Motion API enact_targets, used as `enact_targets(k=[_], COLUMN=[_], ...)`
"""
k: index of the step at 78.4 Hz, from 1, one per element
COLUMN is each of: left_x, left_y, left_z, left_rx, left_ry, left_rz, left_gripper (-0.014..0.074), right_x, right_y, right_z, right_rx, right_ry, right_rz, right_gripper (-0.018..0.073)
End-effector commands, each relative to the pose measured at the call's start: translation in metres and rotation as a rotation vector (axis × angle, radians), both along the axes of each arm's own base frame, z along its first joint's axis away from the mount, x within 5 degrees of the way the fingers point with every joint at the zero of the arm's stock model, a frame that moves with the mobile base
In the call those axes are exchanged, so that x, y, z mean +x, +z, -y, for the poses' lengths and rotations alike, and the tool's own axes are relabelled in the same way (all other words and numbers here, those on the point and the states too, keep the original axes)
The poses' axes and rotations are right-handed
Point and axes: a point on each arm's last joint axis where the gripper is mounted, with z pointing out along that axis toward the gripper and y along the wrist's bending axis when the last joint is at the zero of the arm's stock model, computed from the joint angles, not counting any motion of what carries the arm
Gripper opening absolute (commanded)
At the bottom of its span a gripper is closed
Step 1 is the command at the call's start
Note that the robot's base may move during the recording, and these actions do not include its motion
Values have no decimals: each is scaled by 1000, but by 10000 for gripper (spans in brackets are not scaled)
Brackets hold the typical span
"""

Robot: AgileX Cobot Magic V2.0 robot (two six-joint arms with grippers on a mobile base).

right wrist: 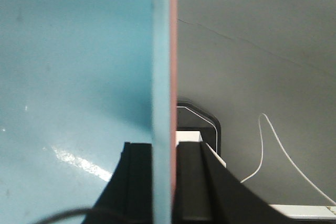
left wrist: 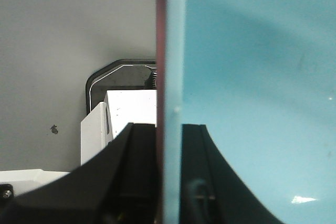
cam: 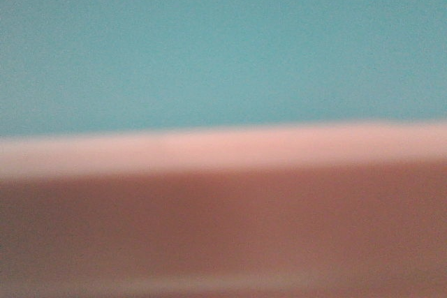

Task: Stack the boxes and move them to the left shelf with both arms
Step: 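Hold the stacked bins with both grippers as the robot nears the shelf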

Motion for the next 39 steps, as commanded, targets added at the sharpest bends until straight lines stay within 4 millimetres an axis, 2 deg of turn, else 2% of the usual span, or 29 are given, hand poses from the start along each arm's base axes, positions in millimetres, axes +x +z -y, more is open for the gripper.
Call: enact_targets(k=[1, 39], left_x=[-12, -12], left_y=[17, 17], left_z=[-2, -2], left_rx=[-54, -54], left_ry=[-17, -17], left_rz=[-17, -17], left_gripper=[0, 0], right_x=[-5, -5], right_y=[15, 15], right_z=[7, 7], right_rx=[20, 20], right_ry=[-5, -5], right_rz=[12, 12], right_gripper=[67, 67])
